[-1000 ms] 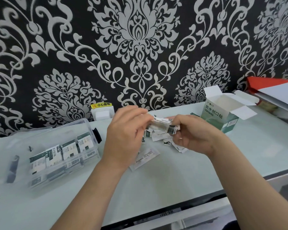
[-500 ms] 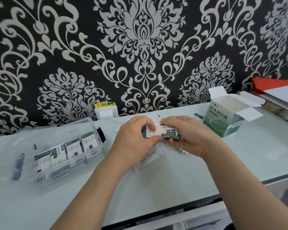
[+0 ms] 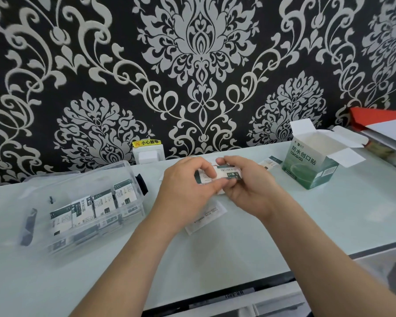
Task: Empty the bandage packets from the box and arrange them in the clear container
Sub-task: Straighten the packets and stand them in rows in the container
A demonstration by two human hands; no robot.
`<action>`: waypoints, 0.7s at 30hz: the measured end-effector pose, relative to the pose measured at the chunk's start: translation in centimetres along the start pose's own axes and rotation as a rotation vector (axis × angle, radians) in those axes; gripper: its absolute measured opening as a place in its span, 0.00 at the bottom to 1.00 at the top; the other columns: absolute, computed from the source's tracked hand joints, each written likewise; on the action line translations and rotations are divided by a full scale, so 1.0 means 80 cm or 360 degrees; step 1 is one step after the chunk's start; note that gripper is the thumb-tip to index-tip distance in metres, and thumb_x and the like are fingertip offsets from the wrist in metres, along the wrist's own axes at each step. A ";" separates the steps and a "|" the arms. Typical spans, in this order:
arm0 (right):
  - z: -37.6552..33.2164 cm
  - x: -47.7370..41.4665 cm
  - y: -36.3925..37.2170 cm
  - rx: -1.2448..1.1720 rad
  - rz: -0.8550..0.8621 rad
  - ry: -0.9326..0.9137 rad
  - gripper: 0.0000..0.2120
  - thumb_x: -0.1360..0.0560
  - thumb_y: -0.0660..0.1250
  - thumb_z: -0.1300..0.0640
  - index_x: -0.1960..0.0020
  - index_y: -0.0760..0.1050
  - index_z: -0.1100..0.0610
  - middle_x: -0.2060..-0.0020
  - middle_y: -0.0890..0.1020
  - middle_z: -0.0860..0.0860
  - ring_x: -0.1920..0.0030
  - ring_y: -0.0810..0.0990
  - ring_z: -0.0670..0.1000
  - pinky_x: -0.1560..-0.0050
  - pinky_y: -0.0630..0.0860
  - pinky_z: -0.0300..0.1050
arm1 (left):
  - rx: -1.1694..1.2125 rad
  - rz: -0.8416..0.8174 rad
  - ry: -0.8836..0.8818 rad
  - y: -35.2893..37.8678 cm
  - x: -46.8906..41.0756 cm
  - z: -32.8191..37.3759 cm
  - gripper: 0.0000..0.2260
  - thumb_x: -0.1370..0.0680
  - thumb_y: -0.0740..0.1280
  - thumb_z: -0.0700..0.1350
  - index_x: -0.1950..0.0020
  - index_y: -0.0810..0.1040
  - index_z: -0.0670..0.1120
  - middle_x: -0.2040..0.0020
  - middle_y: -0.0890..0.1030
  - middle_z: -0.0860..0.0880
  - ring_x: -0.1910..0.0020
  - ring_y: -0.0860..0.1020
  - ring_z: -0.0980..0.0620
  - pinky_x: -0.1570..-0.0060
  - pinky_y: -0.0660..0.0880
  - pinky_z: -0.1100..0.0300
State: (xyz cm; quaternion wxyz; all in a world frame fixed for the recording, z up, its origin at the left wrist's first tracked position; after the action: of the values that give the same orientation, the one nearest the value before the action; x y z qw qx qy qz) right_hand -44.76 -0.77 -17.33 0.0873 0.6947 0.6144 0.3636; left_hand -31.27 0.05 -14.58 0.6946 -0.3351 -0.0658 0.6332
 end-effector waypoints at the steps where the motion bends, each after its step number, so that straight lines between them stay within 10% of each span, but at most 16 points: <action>1: -0.001 0.002 0.002 -0.0097 -0.0074 -0.0010 0.10 0.22 0.66 0.56 0.56 0.77 0.64 0.57 0.79 0.60 0.66 0.77 0.50 0.74 0.73 0.33 | 0.0062 0.0033 -0.0099 -0.004 -0.001 -0.002 0.09 0.32 0.77 0.51 0.62 0.80 0.50 0.72 0.73 0.58 0.73 0.70 0.64 0.73 0.64 0.72; 6: -0.008 0.015 0.016 0.0058 -0.0421 -0.0250 0.12 0.29 0.71 0.60 0.47 0.77 0.64 0.50 0.79 0.59 0.60 0.80 0.47 0.61 0.79 0.35 | 0.0837 0.0108 -0.0606 -0.004 -0.005 -0.016 0.03 0.28 0.75 0.45 0.58 0.84 0.47 0.72 0.77 0.57 0.76 0.70 0.63 0.71 0.66 0.68; 13: -0.006 0.013 0.025 0.0334 -0.0118 -0.0521 0.13 0.24 0.69 0.53 0.41 0.77 0.55 0.49 0.85 0.53 0.71 0.76 0.43 0.76 0.67 0.34 | 0.1824 0.0034 -0.0995 0.025 0.008 -0.005 0.05 0.24 0.68 0.35 0.50 0.81 0.36 0.66 0.77 0.48 0.75 0.65 0.58 0.81 0.60 0.69; 19: -0.006 0.006 0.020 0.0047 0.0360 -0.0386 0.07 0.23 0.64 0.61 0.47 0.76 0.60 0.70 0.83 0.53 0.68 0.80 0.53 0.56 0.78 0.52 | 0.0891 -0.0316 -0.0482 0.020 0.011 0.009 0.09 0.23 0.69 0.42 0.44 0.84 0.50 0.55 0.81 0.56 0.66 0.74 0.65 0.65 0.70 0.73; 21: -0.011 0.006 0.015 -0.0060 0.0374 -0.0268 0.03 0.23 0.63 0.62 0.52 0.76 0.60 0.72 0.79 0.55 0.75 0.78 0.52 0.63 0.81 0.49 | 0.0461 -0.0481 -0.0199 0.010 0.009 0.012 0.15 0.26 0.73 0.45 0.40 0.81 0.53 0.43 0.79 0.59 0.56 0.74 0.71 0.52 0.68 0.75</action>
State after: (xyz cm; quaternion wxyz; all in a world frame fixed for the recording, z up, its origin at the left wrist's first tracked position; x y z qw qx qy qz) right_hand -44.40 -0.89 -15.82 0.1086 0.7881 0.5125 0.3234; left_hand -32.29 1.07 -14.54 0.8171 -0.1783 -0.0666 0.5442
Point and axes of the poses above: each hand's wrist, its own x-axis away from the middle knuckle, its own y-axis out of the palm, z = x × y, the point moved 3 cm from there along -x, towards the middle knuckle
